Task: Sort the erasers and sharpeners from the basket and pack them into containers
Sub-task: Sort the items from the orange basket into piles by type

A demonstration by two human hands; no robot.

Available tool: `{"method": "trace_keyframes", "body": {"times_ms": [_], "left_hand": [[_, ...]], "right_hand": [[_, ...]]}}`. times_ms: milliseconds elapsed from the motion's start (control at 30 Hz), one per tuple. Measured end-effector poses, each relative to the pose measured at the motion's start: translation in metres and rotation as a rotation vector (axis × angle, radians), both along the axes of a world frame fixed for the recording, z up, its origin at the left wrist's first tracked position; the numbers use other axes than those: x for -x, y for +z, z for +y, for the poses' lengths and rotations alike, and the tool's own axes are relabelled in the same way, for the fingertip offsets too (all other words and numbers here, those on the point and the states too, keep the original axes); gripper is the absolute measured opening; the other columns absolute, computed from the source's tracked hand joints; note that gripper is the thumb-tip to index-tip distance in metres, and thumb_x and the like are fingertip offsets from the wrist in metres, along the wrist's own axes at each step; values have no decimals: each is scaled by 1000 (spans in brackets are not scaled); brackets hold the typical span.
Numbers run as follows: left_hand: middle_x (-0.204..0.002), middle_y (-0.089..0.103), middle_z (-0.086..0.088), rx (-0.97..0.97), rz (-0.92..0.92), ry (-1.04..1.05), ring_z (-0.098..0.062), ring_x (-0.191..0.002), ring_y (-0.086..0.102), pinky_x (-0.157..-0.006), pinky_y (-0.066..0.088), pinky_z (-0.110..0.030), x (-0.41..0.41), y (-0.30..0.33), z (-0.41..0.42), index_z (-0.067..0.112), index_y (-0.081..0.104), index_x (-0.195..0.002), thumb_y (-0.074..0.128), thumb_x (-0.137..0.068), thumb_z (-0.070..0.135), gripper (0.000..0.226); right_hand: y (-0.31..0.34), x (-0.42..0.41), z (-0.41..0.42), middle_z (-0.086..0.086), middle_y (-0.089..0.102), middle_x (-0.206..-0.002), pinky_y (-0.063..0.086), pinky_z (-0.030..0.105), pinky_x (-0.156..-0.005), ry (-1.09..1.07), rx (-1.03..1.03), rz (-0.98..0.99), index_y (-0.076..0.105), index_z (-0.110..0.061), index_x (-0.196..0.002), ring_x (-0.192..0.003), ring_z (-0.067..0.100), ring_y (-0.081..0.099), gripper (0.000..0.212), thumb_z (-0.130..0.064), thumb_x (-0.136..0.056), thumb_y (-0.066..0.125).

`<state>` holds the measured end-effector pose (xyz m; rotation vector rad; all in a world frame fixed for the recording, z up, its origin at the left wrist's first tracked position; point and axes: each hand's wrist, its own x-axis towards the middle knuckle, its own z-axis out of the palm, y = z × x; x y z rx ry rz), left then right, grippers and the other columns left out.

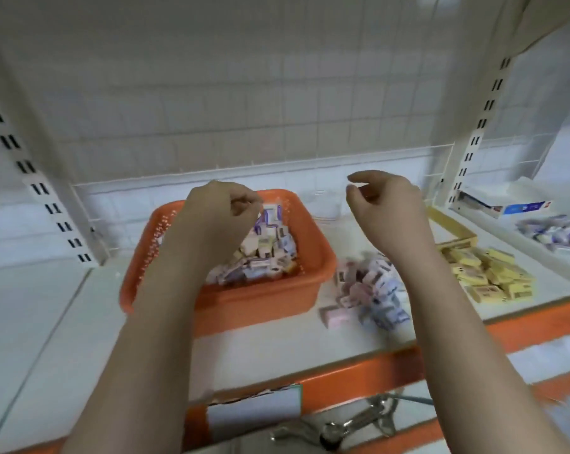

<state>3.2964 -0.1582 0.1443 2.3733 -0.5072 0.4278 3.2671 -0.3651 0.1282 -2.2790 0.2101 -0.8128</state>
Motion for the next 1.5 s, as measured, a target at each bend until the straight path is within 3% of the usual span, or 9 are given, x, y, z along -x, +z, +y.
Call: {"method": "trace_keyframes", "body": {"times_ms": [200,367,600,833,967,1100,1200,1367,1500], "left_hand": [[-85,63,13,-24,87,144,5,-74,54,-57,34,-4,1,-19,79,25,71,-97,56,-90,21,16],[-89,65,13,-10,142,132,3,-80,57,-61,35,-2,7,-30,104,25,70,-102,56,-90,22,18],[-92,66,11,13,126,136,10,-74,52,-60,35,5,4,-37,112,23,70,-104,56,-91,21,20],[-95,65,12,-2,132,168,2,-81,55,-61,34,-4,-2,-37,108,26,69,-106,54,-92,24,20],[-96,65,9,-60,156,168,-4,-87,55,-67,38,-16,-8,-32,103,25,69,-106,54,-92,23,21],[-94,61,8,-219,177,127,-7,-83,54,-72,39,-21,-27,-28,96,21,69,-106,53,-93,21,22],[-93,65,6,-369,200,78,-14,-84,60,-78,50,-30,-50,-30,88,15,72,-99,53,-91,15,21],[-111,64,3,-598,251,49,-16,-99,59,-88,51,-37,-82,-36,76,20,68,-109,58,-88,14,23],[-110,66,3,-703,244,6,-14,-97,60,-86,51,-36,-91,-39,72,20,68,-110,66,-85,19,25]], "right_hand": [[11,-74,69,2,69,-100,41,22,-73,372,317,282,66,-18,-115,-87,15,61,28,-26,-89,59],[-16,-121,95,-2,63,-119,45,27,-84,601,788,637,63,-22,-121,-96,13,57,41,-28,-81,71],[-33,-134,100,1,55,-116,49,38,-91,608,1013,538,58,-18,-118,-103,20,55,50,-26,-74,78],[-33,-138,89,-1,57,-87,43,31,-66,606,880,520,58,-15,-97,-82,21,53,38,-37,-73,77],[-27,-136,83,4,63,-90,46,34,-71,574,679,478,58,-13,-95,-83,22,59,35,-41,-79,72],[-14,-119,78,4,66,-76,52,29,-61,611,54,460,57,-9,-89,-58,5,65,17,-26,-93,59],[-9,-105,73,18,68,-80,57,31,-70,638,-367,456,53,-2,-90,-62,12,68,19,-20,-96,54],[-14,-89,72,-3,67,-65,45,15,-45,608,-97,448,52,-17,-96,-47,8,59,9,-19,-92,60],[-20,-96,71,5,68,-104,49,25,-65,560,197,524,65,-22,-96,-81,23,65,15,-18,-83,71]]}}
